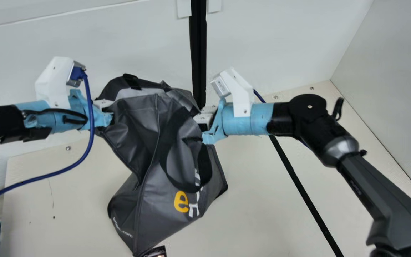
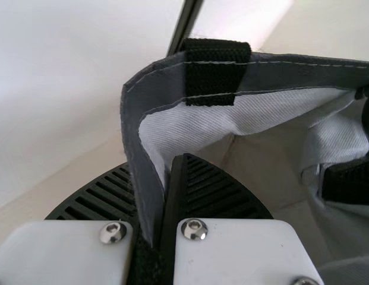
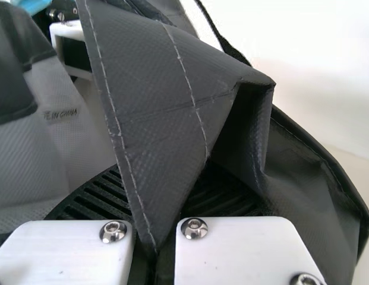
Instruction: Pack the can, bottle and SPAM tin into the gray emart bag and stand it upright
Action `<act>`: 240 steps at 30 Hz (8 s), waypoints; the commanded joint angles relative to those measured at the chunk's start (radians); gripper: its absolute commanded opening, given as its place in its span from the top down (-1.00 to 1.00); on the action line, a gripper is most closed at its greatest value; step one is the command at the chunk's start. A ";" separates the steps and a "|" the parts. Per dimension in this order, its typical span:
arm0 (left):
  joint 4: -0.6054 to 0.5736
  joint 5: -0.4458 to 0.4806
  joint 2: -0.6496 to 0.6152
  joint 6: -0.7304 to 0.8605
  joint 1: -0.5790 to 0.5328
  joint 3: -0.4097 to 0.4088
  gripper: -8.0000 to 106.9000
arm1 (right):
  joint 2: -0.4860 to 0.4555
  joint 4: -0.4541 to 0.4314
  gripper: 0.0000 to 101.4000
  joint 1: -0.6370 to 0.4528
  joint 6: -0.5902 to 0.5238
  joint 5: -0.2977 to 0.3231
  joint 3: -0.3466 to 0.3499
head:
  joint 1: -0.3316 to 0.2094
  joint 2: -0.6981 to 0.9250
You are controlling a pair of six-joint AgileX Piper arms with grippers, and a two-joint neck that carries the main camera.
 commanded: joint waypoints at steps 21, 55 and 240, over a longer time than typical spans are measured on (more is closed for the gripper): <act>0.149 0.030 0.152 -0.138 -0.018 -0.266 1.00 | 0.144 -0.047 1.00 0.051 0.019 -0.039 -0.150 | -0.023 -0.002; 0.170 -0.009 0.062 -0.131 -0.038 -0.144 0.13 | 0.128 -0.055 1.00 0.042 0.030 -0.028 -0.135 | -0.023 -0.002; 1.199 -0.360 -1.136 -0.730 0.132 1.166 -0.71 | -0.059 -0.909 1.00 -0.529 0.342 -0.078 -0.442 | -0.023 -0.002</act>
